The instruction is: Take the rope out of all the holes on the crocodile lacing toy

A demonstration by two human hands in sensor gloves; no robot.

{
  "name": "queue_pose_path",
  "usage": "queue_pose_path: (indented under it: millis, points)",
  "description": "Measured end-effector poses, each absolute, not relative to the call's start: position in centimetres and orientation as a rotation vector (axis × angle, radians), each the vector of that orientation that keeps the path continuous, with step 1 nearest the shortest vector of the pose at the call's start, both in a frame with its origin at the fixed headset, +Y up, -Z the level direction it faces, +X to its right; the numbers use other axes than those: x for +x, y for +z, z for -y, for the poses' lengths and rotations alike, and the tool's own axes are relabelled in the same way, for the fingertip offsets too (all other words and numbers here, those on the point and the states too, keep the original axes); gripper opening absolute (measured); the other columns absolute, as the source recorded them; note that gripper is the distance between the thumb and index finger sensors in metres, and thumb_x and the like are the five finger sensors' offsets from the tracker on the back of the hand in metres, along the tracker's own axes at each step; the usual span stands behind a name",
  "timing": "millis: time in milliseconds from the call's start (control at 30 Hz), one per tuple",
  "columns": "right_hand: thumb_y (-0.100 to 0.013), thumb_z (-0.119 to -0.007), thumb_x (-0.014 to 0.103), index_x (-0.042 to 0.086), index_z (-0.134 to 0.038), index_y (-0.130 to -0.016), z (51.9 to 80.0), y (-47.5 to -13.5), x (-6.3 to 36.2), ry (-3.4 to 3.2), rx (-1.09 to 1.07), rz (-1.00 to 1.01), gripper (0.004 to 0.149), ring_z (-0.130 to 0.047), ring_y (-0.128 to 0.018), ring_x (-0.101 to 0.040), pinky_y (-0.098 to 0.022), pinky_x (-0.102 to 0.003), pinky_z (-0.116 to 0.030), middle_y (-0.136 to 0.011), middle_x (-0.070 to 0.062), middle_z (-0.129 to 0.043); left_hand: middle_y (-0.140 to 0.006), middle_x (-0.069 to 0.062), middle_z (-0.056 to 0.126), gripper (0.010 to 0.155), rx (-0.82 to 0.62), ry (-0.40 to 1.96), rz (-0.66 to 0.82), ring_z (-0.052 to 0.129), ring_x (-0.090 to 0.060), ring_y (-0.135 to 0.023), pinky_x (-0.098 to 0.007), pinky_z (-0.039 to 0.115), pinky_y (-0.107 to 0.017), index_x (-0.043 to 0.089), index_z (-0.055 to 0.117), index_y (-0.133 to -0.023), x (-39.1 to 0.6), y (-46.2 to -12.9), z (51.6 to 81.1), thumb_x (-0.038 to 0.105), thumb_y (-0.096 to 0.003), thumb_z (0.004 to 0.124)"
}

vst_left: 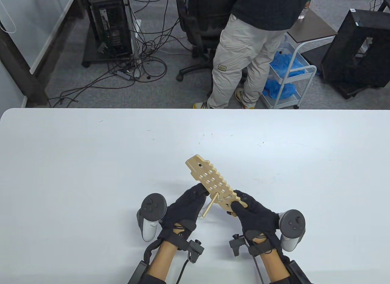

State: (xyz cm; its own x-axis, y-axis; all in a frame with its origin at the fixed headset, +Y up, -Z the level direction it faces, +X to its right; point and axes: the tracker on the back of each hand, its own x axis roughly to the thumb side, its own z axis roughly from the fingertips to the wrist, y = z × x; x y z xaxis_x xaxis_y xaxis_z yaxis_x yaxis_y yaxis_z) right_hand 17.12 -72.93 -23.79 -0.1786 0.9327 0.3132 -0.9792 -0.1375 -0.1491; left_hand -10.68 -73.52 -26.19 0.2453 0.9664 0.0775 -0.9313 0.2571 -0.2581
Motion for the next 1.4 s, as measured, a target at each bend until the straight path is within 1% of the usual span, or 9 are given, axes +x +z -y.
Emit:
queue_pose_path:
  millis: [167, 333, 433, 600, 700, 967, 1167, 1300, 1400]
  points:
    - [-0.039, -0.088, 0.036, 0.011, -0.088, -0.078, 72.9, -23.7, 17.0, 1.749, 0.168, 0.380, 0.047, -0.103, -0.047, -0.035, -0.049, -0.059, -0.077, -0.066, -0.018, -0.101, -0.102, -0.008, 0.082, 0.060, -0.201, 1.268, 0.253, 0.077, -0.033, -0.090, -0.065, 0.061, -0.068, 0.026, 0.075, -0.103, -10.2, -26.1, 73.6, 0.056, -0.0526, 0.067]
    - [-0.039, -0.088, 0.036, 0.011, -0.088, -0.079, 72.4, -23.4, 16.6, 1.821, 0.216, 0.409, 0.047, -0.102, -0.047, -0.035, -0.050, -0.060, -0.077, -0.067, -0.017, -0.101, -0.093, -0.008, 0.090, 0.067, -0.184, 1.224, 0.223, 0.084, -0.033, -0.083, -0.064, 0.066, -0.064, 0.023, 0.083, -0.097, -10.0, -25.8, 73.7, 0.063, -0.0500, 0.057]
    - [-0.039, -0.088, 0.036, 0.012, -0.088, -0.078, 72.3, -23.3, 16.5, 1.849, 0.237, 0.433, 0.047, -0.103, -0.047, -0.034, -0.050, -0.059, -0.077, -0.066, -0.017, -0.101, -0.091, -0.008, 0.092, 0.069, -0.212, 1.222, 0.238, 0.086, -0.032, -0.080, -0.063, 0.067, -0.063, 0.022, 0.083, -0.097, -10.0, -25.9, 73.7, 0.067, -0.0488, 0.063]
    - [-0.039, -0.088, 0.036, 0.011, -0.088, -0.078, 72.7, -23.4, 16.5, 1.827, 0.216, 0.416, 0.047, -0.103, -0.047, -0.034, -0.049, -0.059, -0.077, -0.066, -0.017, -0.101, -0.088, -0.003, 0.094, 0.061, -0.183, 1.105, 0.253, 0.090, -0.027, -0.077, -0.062, 0.070, -0.063, 0.024, 0.081, -0.096, -9.6, -25.9, 73.3, 0.058, -0.0457, 0.081]
    - [-0.039, -0.087, 0.036, 0.011, -0.088, -0.078, 72.9, -23.4, 16.5, 1.803, 0.201, 0.402, 0.047, -0.103, -0.046, -0.034, -0.049, -0.059, -0.077, -0.066, -0.017, -0.101, -0.087, -0.001, 0.094, 0.058, -0.149, 1.025, 0.252, 0.091, -0.025, -0.076, -0.060, 0.071, -0.063, 0.026, 0.080, -0.096, -9.4, -25.8, 73.0, 0.051, -0.0442, 0.087]
    - [-0.039, -0.087, 0.036, 0.010, -0.088, -0.078, 73.2, -23.6, 16.7, 1.774, 0.176, 0.380, 0.047, -0.103, -0.045, -0.033, -0.048, -0.059, -0.078, -0.064, -0.018, -0.102, -0.083, 0.001, 0.096, 0.050, -0.128, 1.005, 0.234, 0.093, -0.023, -0.073, -0.058, 0.073, -0.063, 0.027, 0.082, -0.094, -9.4, -25.7, 72.8, 0.043, -0.0469, 0.085]
    - [-0.040, -0.087, 0.037, 0.008, -0.088, -0.077, 73.5, -23.9, 17.2, 1.767, 0.128, 0.366, 0.047, -0.103, -0.042, -0.033, -0.046, -0.058, -0.079, -0.062, -0.019, -0.102, -0.081, 0.001, 0.097, 0.054, -0.128, 0.936, 0.244, 0.094, -0.023, -0.070, -0.059, 0.073, -0.063, 0.031, 0.077, -0.100, -9.2, -25.9, 72.8, 0.038, -0.0464, 0.085]
    - [-0.040, -0.087, 0.036, 0.007, -0.088, -0.077, 73.6, -24.0, 17.6, 1.780, 0.092, 0.366, 0.047, -0.103, -0.041, -0.033, -0.045, -0.058, -0.079, -0.061, -0.020, -0.101, -0.080, 0.001, 0.097, 0.058, -0.128, 0.894, 0.239, 0.094, -0.023, -0.070, -0.059, 0.073, -0.063, 0.039, 0.070, -0.103, -9.6, -26.1, 72.9, 0.036, -0.0468, 0.085]
    - [-0.041, -0.085, 0.037, 0.005, -0.087, -0.077, 73.7, -24.1, 17.9, 1.796, 0.059, 0.360, 0.048, -0.103, -0.039, -0.033, -0.044, -0.057, -0.080, -0.060, -0.020, -0.101, -0.081, 0.001, 0.097, 0.055, -0.107, 0.890, 0.224, 0.093, -0.023, -0.070, -0.059, 0.072, -0.063, 0.043, 0.072, -0.101, -10.1, -26.1, 72.7, 0.036, -0.0476, 0.084]
